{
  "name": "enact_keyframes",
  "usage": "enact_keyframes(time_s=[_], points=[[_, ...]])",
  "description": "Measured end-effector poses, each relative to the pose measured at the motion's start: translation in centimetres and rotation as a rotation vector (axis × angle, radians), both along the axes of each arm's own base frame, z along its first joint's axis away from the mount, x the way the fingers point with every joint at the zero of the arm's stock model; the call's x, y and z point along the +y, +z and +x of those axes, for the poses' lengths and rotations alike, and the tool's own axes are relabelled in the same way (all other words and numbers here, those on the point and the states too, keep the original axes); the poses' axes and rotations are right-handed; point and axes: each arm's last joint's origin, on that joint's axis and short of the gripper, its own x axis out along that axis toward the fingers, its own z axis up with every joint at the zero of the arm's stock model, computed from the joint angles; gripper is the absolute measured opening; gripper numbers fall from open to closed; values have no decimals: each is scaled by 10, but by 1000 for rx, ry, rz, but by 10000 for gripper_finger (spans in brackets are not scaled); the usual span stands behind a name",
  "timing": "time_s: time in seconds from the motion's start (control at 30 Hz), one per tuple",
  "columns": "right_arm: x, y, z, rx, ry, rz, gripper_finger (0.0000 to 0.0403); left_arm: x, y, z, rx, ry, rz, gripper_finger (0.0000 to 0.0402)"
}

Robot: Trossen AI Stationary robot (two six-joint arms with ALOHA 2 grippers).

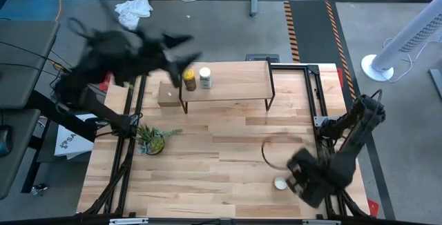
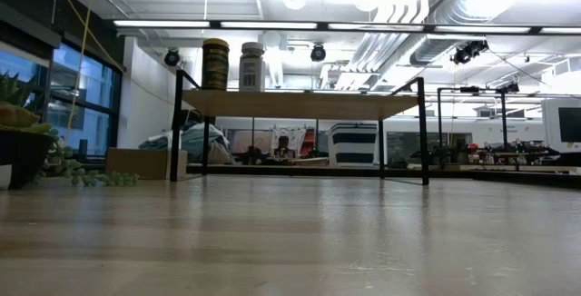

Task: Shelf spices
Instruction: Put the black seasoning bottle on the shelf

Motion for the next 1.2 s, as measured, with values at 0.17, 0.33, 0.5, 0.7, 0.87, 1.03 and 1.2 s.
enact_keyframes(time_s=[0.17,0.33,0.5,0.7,0.87,1.03,1.2], points=[[-59,53,51,-213,77,-186,168,-2,22,-49,-85,35,21,296],[-144,75,129,-388,199,-292,168,-10,23,-67,-76,-11,11,296],[-243,74,168,-394,174,-277,168,-19,16,-60,-7,-57,21,296],[-317,44,184,-283,127,-217,168,-24,11,-49,29,-71,29,296],[-353,13,191,-198,65,-148,168,-26,8,-42,39,-59,19,296],[-366,7,192,-193,71,-136,168,-26,6,-38,42,-20,10,296],[-366,8,193,-199,151,-157,168,-24,6,-38,31,29,-4,296]])
